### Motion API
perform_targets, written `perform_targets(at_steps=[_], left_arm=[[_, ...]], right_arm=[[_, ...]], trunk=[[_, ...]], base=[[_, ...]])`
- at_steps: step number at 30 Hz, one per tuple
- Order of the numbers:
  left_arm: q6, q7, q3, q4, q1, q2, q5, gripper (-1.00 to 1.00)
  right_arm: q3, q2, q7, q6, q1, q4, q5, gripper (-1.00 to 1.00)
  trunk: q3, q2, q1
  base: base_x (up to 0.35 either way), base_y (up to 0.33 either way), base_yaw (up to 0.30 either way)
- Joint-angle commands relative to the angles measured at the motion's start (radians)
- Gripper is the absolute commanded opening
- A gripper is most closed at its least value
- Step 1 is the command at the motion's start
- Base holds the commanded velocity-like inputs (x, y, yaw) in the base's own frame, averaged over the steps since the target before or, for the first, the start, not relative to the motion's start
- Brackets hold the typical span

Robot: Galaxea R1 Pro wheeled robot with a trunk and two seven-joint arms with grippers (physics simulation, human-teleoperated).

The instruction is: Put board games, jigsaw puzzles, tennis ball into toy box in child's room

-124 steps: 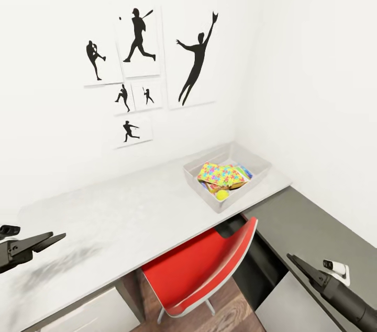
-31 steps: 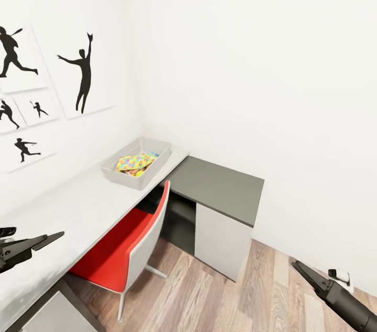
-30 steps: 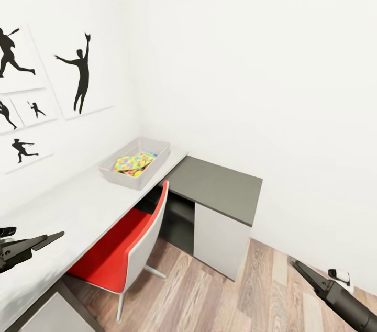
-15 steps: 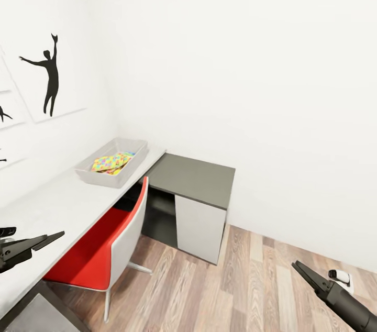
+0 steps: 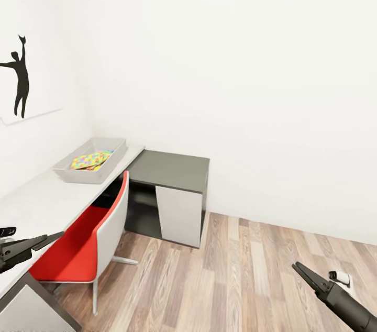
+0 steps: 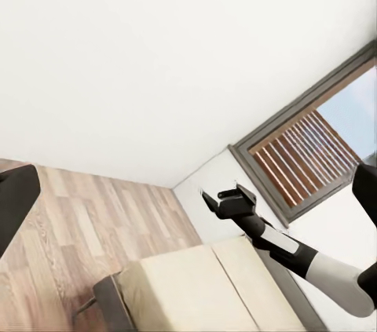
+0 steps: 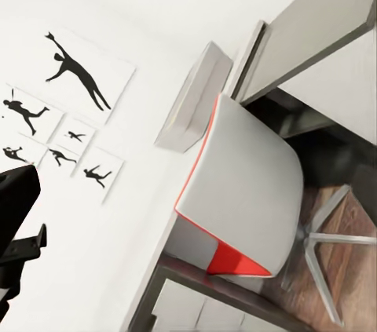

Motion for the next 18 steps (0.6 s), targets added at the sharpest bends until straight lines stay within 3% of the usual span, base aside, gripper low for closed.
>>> perform_targets(at_steps=[1, 7, 18], left_arm=[[0.011, -0.004, 0.0, 0.0, 0.0, 0.0, 0.0, 1.0], [0.01, -0.004, 0.0, 0.0, 0.0, 0.0, 0.0, 1.0], [0.009, -0.004, -0.001, 0.0, 0.0, 0.0, 0.0, 1.0]], right_arm=[[0.001, 0.0, 0.001, 0.009, -0.001, 0.001, -0.006, 1.0], [0.001, 0.001, 0.0, 0.008, -0.001, 0.0, -0.005, 1.0], [0.001, 0.002, -0.001, 0.008, -0.001, 0.001, -0.005, 1.0]], trunk=[[-0.002, -0.002, 0.0], [-0.002, -0.002, 0.0], [0.001, -0.002, 0.0]], base=[[-0.298, 0.018, -0.182], [-0.176, 0.113, -0.062], [-0.048, 0.111, -0.041]])
